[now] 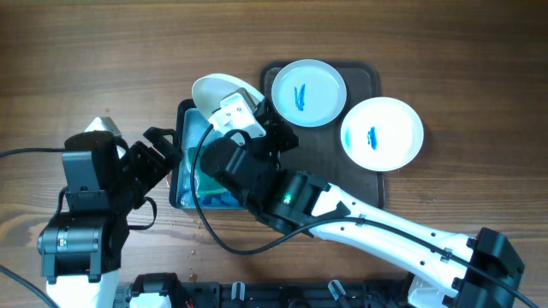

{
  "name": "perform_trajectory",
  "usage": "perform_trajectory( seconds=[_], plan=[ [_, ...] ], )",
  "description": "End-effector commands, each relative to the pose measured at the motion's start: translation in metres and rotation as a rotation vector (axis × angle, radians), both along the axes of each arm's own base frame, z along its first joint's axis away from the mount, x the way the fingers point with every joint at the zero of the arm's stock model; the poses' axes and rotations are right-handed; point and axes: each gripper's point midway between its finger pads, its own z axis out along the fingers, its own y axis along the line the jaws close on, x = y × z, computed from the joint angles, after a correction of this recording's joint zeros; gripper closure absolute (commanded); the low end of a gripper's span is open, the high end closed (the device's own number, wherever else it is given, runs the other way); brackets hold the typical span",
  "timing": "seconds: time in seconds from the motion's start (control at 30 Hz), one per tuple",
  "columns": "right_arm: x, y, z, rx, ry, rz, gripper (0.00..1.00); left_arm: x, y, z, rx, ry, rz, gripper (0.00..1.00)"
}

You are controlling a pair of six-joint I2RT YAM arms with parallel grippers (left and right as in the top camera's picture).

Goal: Clean dirty plates on tray and stack at the side

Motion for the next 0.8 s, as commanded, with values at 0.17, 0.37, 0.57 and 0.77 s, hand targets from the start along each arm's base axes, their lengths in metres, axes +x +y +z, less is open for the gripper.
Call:
perform_trajectory(
  seconds=[0.17, 0.37, 0.57, 0.77],
  plan=[
    [0.003, 0.004, 0.019, -0.141, -0.057, 0.011, 0.96, 0.000, 0.001, 0.005, 0.006, -0.015, -0.009, 0.00],
    [-0.004, 0.015, 0.024, -0.148, -0.074, 0.046, 0.96, 0.000, 0.001, 0.005, 0.006, -0.015, -0.009, 0.00],
    [-0.011, 0.026, 0.030, -0.182, -0.093, 0.088, 0.96, 0.000, 0.001, 0.005, 0.006, -0.015, -0.009, 0.00],
    [-0.012, 0.026, 0.030, -0.185, -0.095, 0.086, 0.96, 0.000, 0.001, 0.005, 0.006, -0.016, -0.009, 0.00]
  ],
)
